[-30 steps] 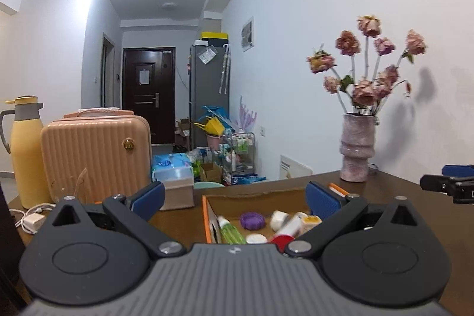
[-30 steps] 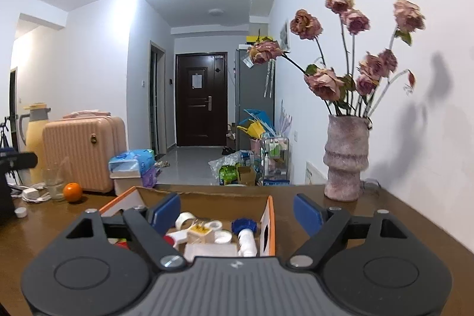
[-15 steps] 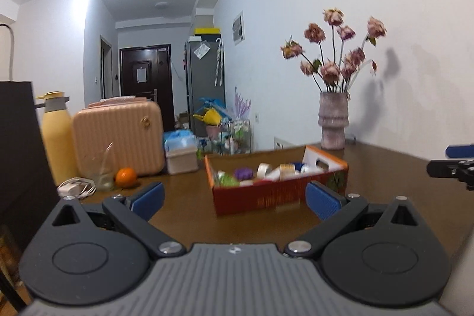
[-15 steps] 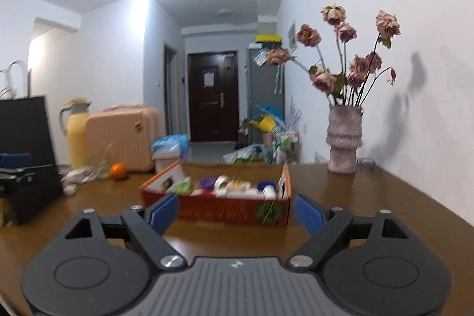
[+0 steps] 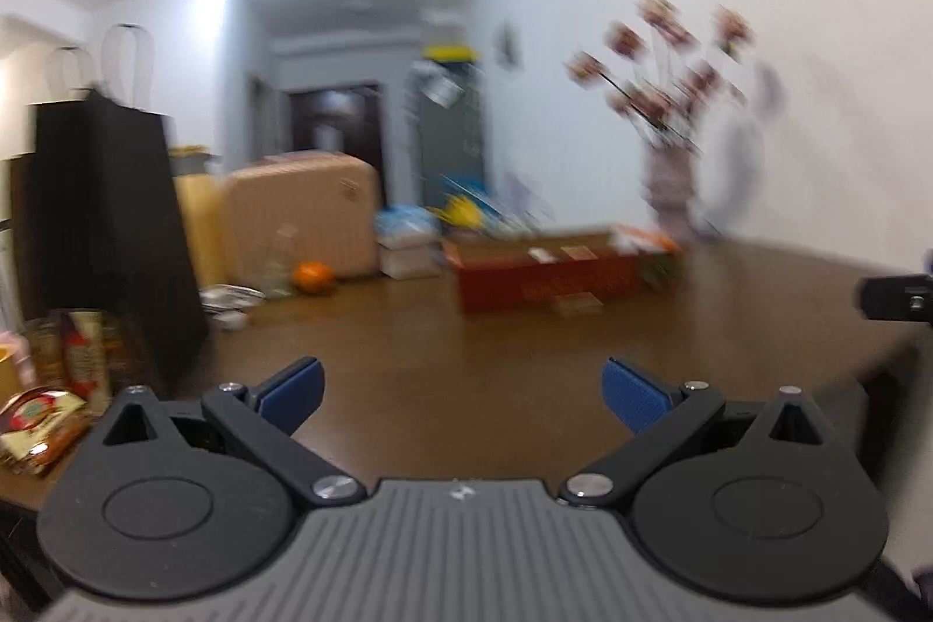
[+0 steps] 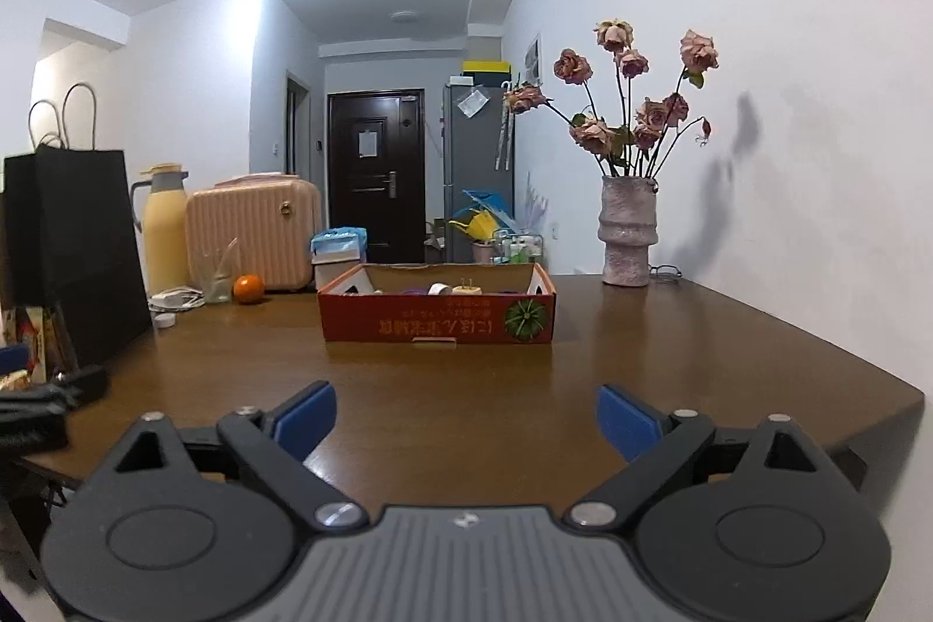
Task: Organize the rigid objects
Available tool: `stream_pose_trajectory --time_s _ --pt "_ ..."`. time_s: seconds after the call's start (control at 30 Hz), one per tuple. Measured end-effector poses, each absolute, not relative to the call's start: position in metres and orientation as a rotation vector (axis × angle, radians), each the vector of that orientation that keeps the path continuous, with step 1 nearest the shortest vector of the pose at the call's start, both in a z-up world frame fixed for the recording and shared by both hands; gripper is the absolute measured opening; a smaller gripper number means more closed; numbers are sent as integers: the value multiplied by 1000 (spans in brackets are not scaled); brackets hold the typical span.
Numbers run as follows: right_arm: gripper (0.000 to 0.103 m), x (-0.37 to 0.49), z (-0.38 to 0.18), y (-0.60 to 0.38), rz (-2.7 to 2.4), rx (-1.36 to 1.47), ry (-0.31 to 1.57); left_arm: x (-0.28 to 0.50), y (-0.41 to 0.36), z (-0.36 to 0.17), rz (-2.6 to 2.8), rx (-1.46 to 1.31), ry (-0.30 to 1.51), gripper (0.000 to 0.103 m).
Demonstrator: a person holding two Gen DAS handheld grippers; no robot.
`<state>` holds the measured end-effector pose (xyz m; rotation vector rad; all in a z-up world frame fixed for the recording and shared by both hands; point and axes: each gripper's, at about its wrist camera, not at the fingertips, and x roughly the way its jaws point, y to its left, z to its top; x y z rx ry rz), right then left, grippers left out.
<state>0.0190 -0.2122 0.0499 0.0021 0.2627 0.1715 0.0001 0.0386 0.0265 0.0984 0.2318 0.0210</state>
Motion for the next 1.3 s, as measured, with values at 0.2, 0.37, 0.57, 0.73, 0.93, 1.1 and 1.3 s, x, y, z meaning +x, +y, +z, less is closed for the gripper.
stream_pose_trajectory --time_s 0.2,0.37,0.57,0.73,0.93,1.1,1.3 --pt "102 6 40 -206 248 -10 301 -1 39 25 19 52 252 103" --pt "102 6 43 -214 203 35 279 -6 33 26 2 76 226 103" --pt "102 8 45 -218 190 34 278 -4 31 25 -2 73 229 103" --pt "102 9 45 -217 191 37 281 -4 33 25 9 68 227 103" --pt "103 7 45 -218 159 36 261 -4 32 26 11 68 225 103" --pt "103 9 44 -217 166 39 266 -2 32 27 13 67 225 103" --pt "103 10 43 -218 161 41 269 -2 31 27 12 69 223 103"
